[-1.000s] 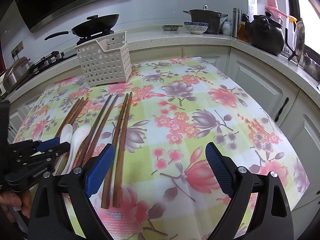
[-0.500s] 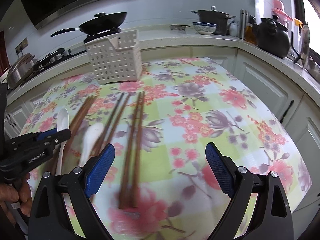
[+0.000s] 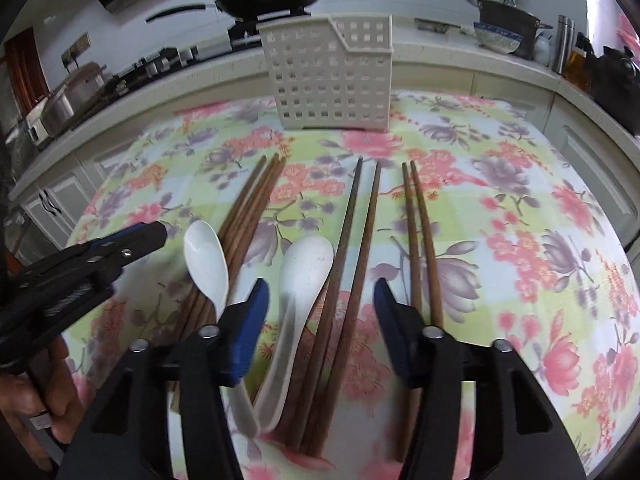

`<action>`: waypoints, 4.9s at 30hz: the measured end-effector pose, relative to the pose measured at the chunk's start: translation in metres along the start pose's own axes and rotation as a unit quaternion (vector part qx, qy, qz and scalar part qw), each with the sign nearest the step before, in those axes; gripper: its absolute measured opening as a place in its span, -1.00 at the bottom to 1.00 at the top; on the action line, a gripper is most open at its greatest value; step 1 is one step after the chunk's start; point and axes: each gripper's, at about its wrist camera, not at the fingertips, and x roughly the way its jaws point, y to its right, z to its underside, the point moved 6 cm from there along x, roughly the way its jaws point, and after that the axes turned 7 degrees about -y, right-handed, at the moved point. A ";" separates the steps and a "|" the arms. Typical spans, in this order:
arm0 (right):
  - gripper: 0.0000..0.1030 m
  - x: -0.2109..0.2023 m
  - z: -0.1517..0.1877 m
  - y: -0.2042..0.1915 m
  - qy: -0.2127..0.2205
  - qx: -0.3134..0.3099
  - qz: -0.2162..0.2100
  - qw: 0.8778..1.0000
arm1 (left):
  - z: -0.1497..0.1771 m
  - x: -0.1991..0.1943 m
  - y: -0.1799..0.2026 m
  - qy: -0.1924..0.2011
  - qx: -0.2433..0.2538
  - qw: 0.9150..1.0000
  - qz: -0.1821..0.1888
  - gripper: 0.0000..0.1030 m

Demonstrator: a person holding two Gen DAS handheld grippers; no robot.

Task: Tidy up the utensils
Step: 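Grasp a white spoon with the left tool while the right tool approaches the other spoon, then grasp the second white spoon with the right tool and lift both spoons, then carry both held spoons over the white plastic basket with both tools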

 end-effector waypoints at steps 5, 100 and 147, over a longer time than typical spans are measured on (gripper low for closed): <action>-0.11 0.012 -0.003 -0.005 -0.018 -0.008 0.007 1.000 | -0.003 0.005 -0.006 -0.004 -0.013 1.000 0.021 -0.41; -0.76 -0.061 -0.234 0.062 0.133 0.002 -0.005 0.991 | -0.252 -0.036 0.081 0.203 0.101 0.973 -0.039 -0.92; -0.76 0.010 -0.309 0.069 0.110 -0.003 0.004 0.994 | -0.316 0.049 0.075 0.194 0.129 0.968 -0.093 -0.92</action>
